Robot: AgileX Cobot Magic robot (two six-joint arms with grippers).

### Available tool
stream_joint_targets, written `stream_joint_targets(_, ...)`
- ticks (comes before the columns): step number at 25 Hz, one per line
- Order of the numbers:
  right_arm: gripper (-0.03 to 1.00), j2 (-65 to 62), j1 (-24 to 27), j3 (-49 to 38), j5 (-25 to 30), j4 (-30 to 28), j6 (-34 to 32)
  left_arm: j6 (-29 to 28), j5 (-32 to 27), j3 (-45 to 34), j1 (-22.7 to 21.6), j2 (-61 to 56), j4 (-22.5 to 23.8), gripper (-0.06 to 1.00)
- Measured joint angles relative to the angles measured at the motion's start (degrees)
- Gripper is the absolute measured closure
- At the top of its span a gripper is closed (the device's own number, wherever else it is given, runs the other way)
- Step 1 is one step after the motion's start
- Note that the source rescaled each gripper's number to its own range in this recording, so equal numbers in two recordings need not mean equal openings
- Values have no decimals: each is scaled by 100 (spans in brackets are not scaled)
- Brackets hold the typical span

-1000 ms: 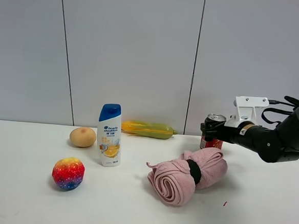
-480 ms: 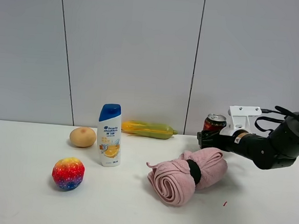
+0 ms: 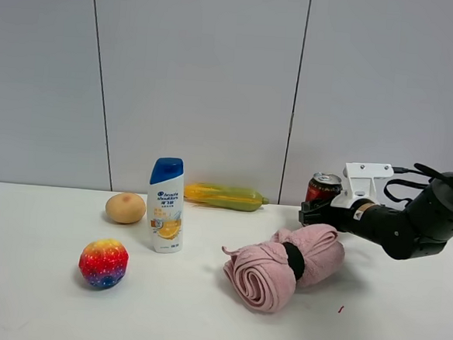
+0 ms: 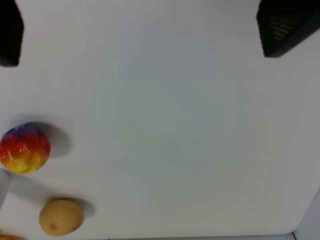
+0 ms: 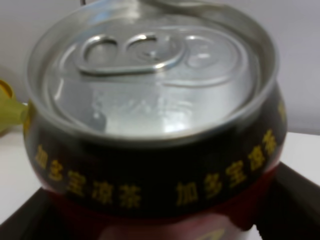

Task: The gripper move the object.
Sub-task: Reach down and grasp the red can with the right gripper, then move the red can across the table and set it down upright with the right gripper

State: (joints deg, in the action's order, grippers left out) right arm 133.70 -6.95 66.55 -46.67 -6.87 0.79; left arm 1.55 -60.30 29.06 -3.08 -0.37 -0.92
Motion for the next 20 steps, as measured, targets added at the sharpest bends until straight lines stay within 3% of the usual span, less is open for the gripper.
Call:
stream_joint_targets(5, 96, -39, -37, 0, 105, 72, 0, 0, 0, 0, 0, 0, 0, -6)
stream_joint_targets(13, 96, -735, -388, -44, 1411, 72, 24, 0, 0, 0, 0, 0, 0, -6)
stream_joint_targets(20, 96, -1923, -933, -45, 1912, 66, 24, 0, 0, 0, 0, 0, 0, -6)
